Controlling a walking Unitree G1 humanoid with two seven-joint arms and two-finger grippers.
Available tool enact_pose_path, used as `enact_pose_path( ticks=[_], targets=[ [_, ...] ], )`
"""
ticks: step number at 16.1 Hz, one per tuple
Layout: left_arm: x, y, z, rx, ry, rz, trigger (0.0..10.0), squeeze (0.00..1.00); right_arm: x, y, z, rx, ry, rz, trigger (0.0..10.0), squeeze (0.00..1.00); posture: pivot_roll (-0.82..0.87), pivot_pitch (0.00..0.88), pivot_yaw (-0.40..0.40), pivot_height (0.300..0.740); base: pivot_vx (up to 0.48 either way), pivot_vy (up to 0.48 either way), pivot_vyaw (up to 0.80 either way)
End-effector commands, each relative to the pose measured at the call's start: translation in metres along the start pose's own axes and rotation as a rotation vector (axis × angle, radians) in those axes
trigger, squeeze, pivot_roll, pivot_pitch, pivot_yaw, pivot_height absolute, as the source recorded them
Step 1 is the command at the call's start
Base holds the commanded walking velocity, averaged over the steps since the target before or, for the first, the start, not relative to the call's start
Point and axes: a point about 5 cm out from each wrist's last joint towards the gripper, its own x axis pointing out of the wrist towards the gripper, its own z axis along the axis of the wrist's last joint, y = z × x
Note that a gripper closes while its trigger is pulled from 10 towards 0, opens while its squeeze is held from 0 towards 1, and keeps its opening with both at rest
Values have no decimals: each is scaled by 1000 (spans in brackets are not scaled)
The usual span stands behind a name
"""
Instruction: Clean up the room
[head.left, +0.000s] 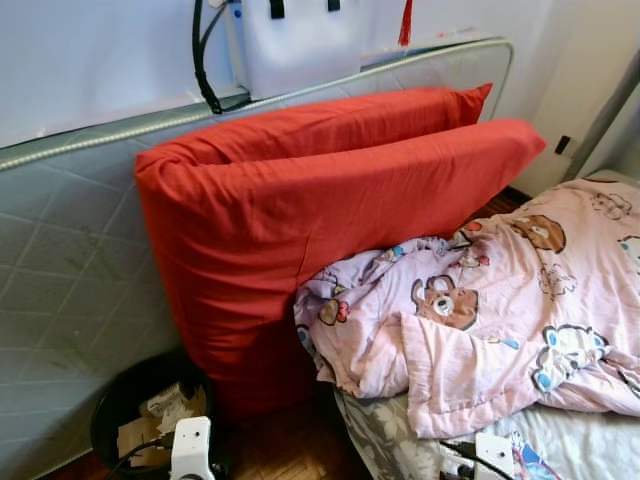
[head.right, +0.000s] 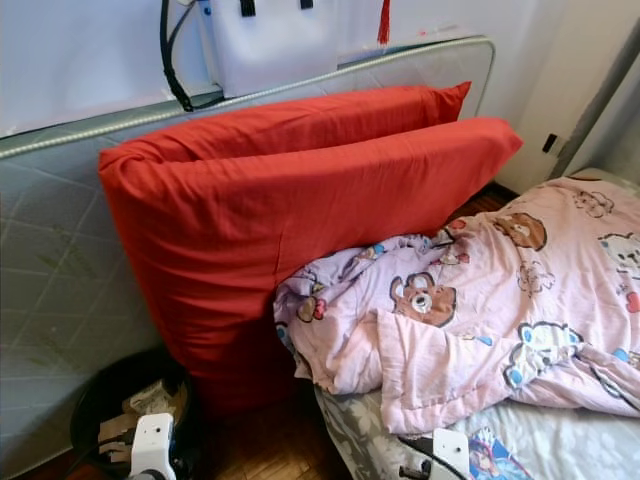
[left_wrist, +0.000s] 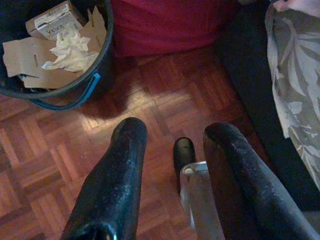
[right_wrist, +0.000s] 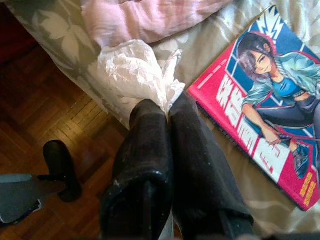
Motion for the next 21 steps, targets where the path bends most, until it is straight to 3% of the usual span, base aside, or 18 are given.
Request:
enact_pose_path(
  ticks=[1, 21],
  targets=[
    [-1, 2, -5, 6, 22, 1, 10000, 0, -1, 0, -3, -1, 10, 1, 10000, 0, -72, 0, 39, 740, 0, 262, 0],
    [-3, 4, -9, 13, 34, 0, 10000, 0, 0, 5, 0, 27, 3, 27, 10000, 0, -72, 0, 47, 740, 0, 268, 0]
  ],
)
